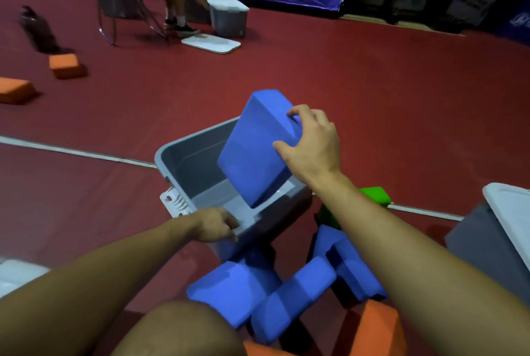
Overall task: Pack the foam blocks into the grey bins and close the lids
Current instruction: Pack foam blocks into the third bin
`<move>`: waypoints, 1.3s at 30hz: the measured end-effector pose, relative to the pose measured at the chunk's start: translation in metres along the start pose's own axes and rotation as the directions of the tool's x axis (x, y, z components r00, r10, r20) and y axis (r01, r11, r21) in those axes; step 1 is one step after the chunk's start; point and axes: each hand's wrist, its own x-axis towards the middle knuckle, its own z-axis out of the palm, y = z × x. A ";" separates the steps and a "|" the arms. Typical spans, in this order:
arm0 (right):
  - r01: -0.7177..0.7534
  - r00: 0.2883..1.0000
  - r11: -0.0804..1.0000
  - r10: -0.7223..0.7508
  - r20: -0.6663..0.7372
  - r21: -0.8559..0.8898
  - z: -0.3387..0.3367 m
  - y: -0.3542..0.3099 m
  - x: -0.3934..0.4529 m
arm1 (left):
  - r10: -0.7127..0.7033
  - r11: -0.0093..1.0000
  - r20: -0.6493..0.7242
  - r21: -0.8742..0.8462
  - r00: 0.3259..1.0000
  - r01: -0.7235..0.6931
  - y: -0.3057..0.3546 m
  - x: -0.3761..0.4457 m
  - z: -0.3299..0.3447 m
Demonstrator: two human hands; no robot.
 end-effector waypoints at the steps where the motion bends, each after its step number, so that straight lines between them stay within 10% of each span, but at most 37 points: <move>1: 0.009 1.000 1.000 -0.009 0.021 0.028 0.017 -0.002 -0.002 | 0.024 0.998 0.016 -0.052 1.000 -0.023 -0.002 -0.003 0.001; 6: 0.008 0.989 0.999 -0.015 0.149 0.049 0.111 0.009 -0.024 | 0.081 0.925 0.007 -0.373 0.997 -0.073 -0.026 -0.018 -0.011; 13: -0.003 0.935 1.000 0.007 0.356 -0.011 0.188 0.035 -0.060 | -0.004 0.996 -0.614 -0.073 0.789 -0.052 -0.085 -0.004 -0.057; 22: 0.125 0.903 0.983 -0.168 0.396 0.133 0.192 0.049 -0.067 | 0.172 0.984 -0.284 0.084 0.943 -0.154 -0.102 0.063 -0.049; 24: 0.135 0.966 0.978 -0.166 0.200 0.159 0.183 0.055 -0.078 | 0.119 0.978 -0.258 0.196 0.959 -0.068 -0.102 0.066 -0.042; 27: -0.042 0.987 0.980 0.071 -0.146 0.194 0.165 0.077 -0.115 | 0.077 0.969 -0.320 0.247 0.944 0.004 -0.101 0.067 -0.038; 29: -0.234 0.958 0.949 0.262 -0.115 0.214 0.160 0.094 -0.148 | 0.067 0.967 -0.333 0.256 0.940 0.022 -0.100 0.067 -0.037; 31: -0.442 0.893 0.894 0.430 0.131 0.073 0.168 0.115 -0.172 | 0.049 0.965 -0.345 0.258 0.937 0.044 -0.099 0.066 -0.035; 34: -0.507 0.584 0.807 0.581 0.567 -0.305 0.185 0.127 -0.185 | 0.031 0.960 -0.355 0.272 0.934 0.071 -0.097 0.064 -0.033; 39: -0.647 0.319 0.702 0.604 0.730 -0.298 0.206 0.123 -0.179 | -0.008 0.960 -0.345 0.261 0.939 0.104 -0.093 0.063 -0.035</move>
